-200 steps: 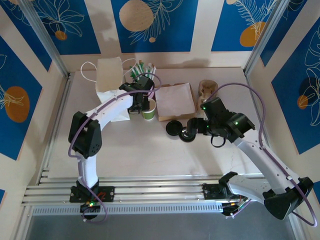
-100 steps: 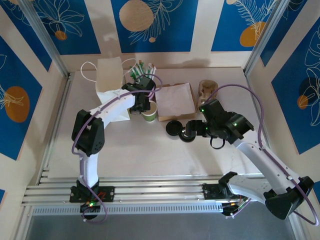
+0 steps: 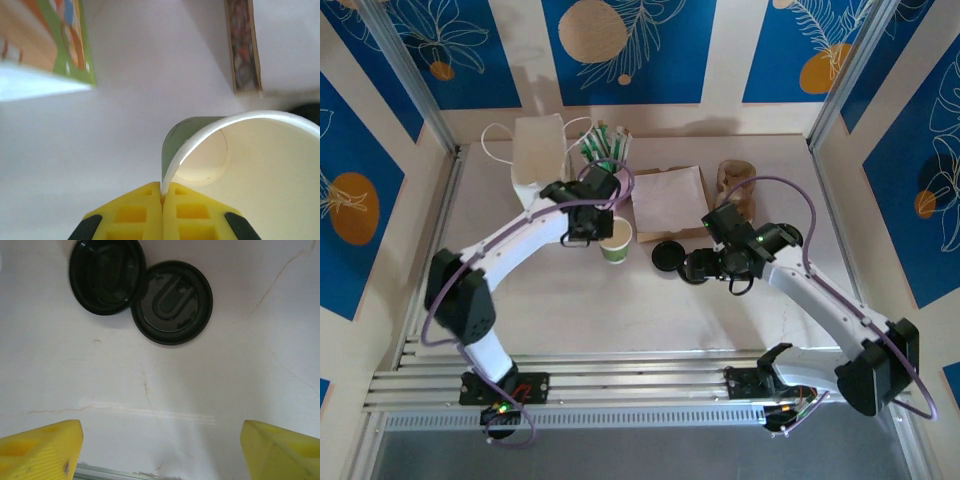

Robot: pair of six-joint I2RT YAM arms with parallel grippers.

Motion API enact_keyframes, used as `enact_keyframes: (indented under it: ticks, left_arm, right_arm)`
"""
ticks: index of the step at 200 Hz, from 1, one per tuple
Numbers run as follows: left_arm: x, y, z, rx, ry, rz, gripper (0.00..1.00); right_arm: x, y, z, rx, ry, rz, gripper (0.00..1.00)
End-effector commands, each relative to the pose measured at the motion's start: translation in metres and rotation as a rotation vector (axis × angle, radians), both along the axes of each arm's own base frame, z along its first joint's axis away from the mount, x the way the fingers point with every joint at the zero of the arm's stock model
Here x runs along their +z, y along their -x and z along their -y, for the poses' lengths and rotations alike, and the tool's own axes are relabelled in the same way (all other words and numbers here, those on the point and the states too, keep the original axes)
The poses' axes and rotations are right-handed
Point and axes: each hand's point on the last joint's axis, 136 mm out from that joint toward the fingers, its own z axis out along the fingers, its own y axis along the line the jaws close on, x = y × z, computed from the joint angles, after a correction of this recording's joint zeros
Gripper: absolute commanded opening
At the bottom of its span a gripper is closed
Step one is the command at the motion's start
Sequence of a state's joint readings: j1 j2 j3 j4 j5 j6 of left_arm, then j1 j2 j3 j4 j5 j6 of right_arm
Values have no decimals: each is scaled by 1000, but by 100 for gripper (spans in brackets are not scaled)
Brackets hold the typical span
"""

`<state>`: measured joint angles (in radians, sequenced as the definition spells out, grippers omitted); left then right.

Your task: Pack the takeout coffee

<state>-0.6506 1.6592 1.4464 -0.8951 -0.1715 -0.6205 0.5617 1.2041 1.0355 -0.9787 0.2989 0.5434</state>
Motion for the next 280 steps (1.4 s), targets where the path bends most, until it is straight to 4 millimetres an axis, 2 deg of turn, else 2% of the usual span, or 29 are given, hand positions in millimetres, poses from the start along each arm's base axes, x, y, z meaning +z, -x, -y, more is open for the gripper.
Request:
enact_keyframes:
  ticks: [1,23,54,82,139,189,280]
  left_arm:
    - [-7,41,-1,-43,44,-48,0]
    - [-18,66,-8,-59,21,-51,0]
    - [-29,88,-9,-48,50,-49,0]
    - [-29,93,-5,-45,70,-12,0]
    - [-38,100,1,-48,74,-14,0]
    - [-45,104,2,-42,87,-27,0]
    - [-47,102,7,-41,93,-20,1]
  right_arm:
    - [-13,-10,-2,-22,-2,-22,83]
    - [-32,-19,0,-57,9,-56,83]
    - [-55,-28,5,-98,58,-98,81]
    - [-73,-32,2,-111,69,-129,79]
    - [-97,-45,-7,-113,88,-159,79]
    - [-110,-57,-11,-118,124,-172,80]
    - [-108,-79,-26,-88,103,-130,84]
